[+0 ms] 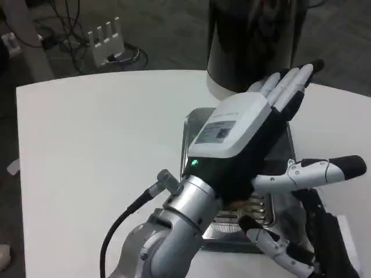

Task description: Grasp the cup under the faucet to collect the drink, then remove the cup.

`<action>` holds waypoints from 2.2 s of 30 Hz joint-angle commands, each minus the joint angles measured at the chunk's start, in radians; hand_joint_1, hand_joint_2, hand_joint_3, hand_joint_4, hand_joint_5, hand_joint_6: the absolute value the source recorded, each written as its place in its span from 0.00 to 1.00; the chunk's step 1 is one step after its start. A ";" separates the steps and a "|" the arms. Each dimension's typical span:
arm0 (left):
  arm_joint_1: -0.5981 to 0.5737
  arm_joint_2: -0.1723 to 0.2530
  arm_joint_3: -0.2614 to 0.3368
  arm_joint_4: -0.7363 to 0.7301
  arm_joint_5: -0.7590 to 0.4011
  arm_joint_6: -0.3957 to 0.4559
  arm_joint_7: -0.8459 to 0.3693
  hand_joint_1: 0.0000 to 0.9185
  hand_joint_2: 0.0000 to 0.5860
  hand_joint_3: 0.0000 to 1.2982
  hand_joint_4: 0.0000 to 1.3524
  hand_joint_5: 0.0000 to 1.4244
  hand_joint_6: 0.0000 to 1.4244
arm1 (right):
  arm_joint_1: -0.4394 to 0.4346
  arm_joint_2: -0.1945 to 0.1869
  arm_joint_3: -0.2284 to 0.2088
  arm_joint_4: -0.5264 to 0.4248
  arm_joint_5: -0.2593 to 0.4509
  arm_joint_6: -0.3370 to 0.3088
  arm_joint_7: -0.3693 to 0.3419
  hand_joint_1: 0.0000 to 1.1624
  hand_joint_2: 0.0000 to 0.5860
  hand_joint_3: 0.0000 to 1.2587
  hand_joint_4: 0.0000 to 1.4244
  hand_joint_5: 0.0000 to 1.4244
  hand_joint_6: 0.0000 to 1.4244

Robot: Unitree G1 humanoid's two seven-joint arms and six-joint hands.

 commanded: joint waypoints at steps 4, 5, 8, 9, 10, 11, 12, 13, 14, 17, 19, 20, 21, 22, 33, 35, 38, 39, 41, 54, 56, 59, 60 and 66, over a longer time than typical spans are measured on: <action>-0.009 -0.001 -0.008 0.042 0.006 0.010 -0.020 0.00 0.11 0.00 0.00 0.00 0.00 | -0.079 0.018 0.030 0.042 -0.025 0.000 -0.062 0.70 0.28 0.04 0.05 0.06 0.11; -0.011 -0.001 -0.006 0.043 0.005 0.010 -0.020 0.00 0.11 0.00 0.00 0.00 0.00 | -0.079 0.017 0.032 0.040 -0.027 -0.004 -0.073 0.70 0.28 0.04 0.06 0.06 0.11; -0.018 -0.002 -0.005 0.047 0.004 0.010 -0.019 0.00 0.11 0.00 0.00 0.00 0.00 | -0.087 0.003 0.035 0.060 -0.029 -0.008 -0.084 0.69 0.29 0.05 0.06 0.07 0.11; -0.020 -0.004 -0.005 0.047 0.004 0.010 -0.019 0.00 0.11 0.00 0.00 0.00 0.00 | -0.091 0.000 0.035 0.074 -0.028 -0.010 -0.086 0.69 0.29 0.05 0.06 0.07 0.11; -0.022 -0.005 -0.006 0.048 0.004 0.011 -0.020 0.00 0.11 0.00 0.00 0.00 0.00 | -0.099 -0.003 0.037 0.091 -0.031 -0.013 -0.089 0.69 0.29 0.05 0.06 0.07 0.11; -0.023 -0.006 -0.008 0.048 0.006 0.012 -0.020 0.00 0.11 0.00 0.00 0.00 0.00 | -0.109 -0.004 0.039 0.111 -0.032 -0.015 -0.092 0.69 0.29 0.05 0.06 0.07 0.11; -0.024 -0.006 -0.010 0.048 0.007 0.013 -0.021 0.00 0.11 0.00 0.00 0.00 0.00 | -0.120 -0.002 0.041 0.130 -0.033 -0.017 -0.097 0.69 0.30 0.06 0.06 0.07 0.11; -0.025 -0.006 -0.011 0.048 0.008 0.014 -0.023 0.00 0.11 0.00 0.00 0.00 0.00 | -0.132 0.000 0.044 0.146 -0.037 -0.018 -0.103 0.69 0.30 0.06 0.07 0.07 0.11; -0.025 -0.005 -0.012 0.048 0.010 0.015 -0.024 0.00 0.11 0.00 0.00 0.00 0.00 | -0.139 0.001 0.046 0.157 -0.039 -0.020 -0.108 0.69 0.30 0.06 0.07 0.07 0.11; -0.026 -0.001 -0.011 0.048 0.012 0.016 -0.027 0.00 0.11 0.00 0.00 0.00 0.00 | -0.160 0.000 0.049 0.175 -0.038 -0.019 -0.114 0.69 0.30 0.06 0.07 0.07 0.11; -0.024 0.004 -0.008 0.046 0.011 0.014 -0.028 0.00 0.11 0.00 0.00 0.00 0.00 | -0.167 -0.002 0.050 0.176 -0.038 -0.019 -0.116 0.69 0.30 0.06 0.07 0.07 0.11; -0.024 0.006 -0.007 0.046 0.010 0.012 -0.028 0.00 0.11 0.00 0.00 0.00 0.00 | -0.168 -0.003 0.052 0.176 -0.041 -0.018 -0.118 0.69 0.30 0.06 0.07 0.07 0.12; -0.023 0.007 -0.007 0.045 0.010 0.011 -0.028 0.00 0.11 0.00 0.00 0.00 0.00 | -0.171 -0.003 0.052 0.178 -0.041 -0.017 -0.119 0.69 0.30 0.06 0.07 0.07 0.12; -0.022 0.008 -0.007 0.044 0.009 0.010 -0.029 0.00 0.11 0.00 0.00 0.00 0.00 | -0.174 -0.002 0.052 0.182 -0.041 -0.016 -0.121 0.69 0.30 0.06 0.07 0.08 0.12; -0.004 0.019 -0.009 0.009 0.005 0.004 -0.037 0.00 0.11 0.00 0.00 0.00 0.00 | -0.242 0.008 0.058 0.229 -0.059 -0.003 -0.160 0.69 0.29 0.06 0.07 0.08 0.12; 0.010 0.020 -0.008 -0.009 0.003 0.004 -0.039 0.00 0.11 0.00 0.00 0.00 0.00 | -0.245 0.008 0.062 0.227 -0.060 -0.004 -0.163 0.69 0.29 0.06 0.07 0.08 0.12; 0.037 0.022 -0.004 -0.042 -0.001 0.007 -0.045 0.00 0.11 0.00 0.00 0.00 0.00 | -0.250 0.015 0.073 0.222 -0.066 -0.003 -0.170 0.69 0.29 0.06 0.07 0.08 0.12; 0.049 0.022 -0.002 -0.057 -0.002 0.011 -0.049 0.00 0.11 0.00 0.00 0.00 0.00 | -0.252 0.016 0.079 0.223 -0.073 -0.002 -0.174 0.69 0.29 0.06 0.07 0.08 0.13; 0.068 0.023 0.000 -0.079 -0.001 0.016 -0.053 0.00 0.11 0.00 0.00 0.01 0.00 | -0.255 0.018 0.087 0.228 -0.080 0.000 -0.180 0.69 0.29 0.07 0.07 0.08 0.13; 0.087 0.023 0.007 -0.105 0.008 0.026 -0.058 0.00 0.11 0.00 0.00 0.02 0.00 | -0.310 0.034 0.110 0.278 -0.086 0.018 -0.212 0.69 0.29 0.07 0.07 0.09 0.14; 0.091 0.023 0.007 -0.107 0.007 0.026 -0.058 0.00 0.11 0.00 0.00 0.02 0.00 | -0.317 0.036 0.105 0.287 -0.077 0.019 -0.216 0.69 0.29 0.07 0.07 0.09 0.14; 0.096 0.024 0.007 -0.112 0.008 0.025 -0.058 0.00 0.12 0.00 0.00 0.02 0.01 | -0.326 0.033 0.107 0.295 -0.086 0.017 -0.231 0.69 0.29 0.07 0.07 0.09 0.14; 0.097 0.024 0.007 -0.114 0.009 0.025 -0.058 0.00 0.12 0.00 0.00 0.02 0.01 | -0.329 0.033 0.106 0.301 -0.086 0.016 -0.238 0.69 0.28 0.07 0.07 0.09 0.14; 0.131 0.029 0.020 -0.146 0.006 0.012 -0.040 0.00 0.12 0.00 0.00 0.02 0.01 | -0.362 0.039 0.106 0.338 -0.092 0.027 -0.274 0.69 0.27 0.07 0.08 0.10 0.15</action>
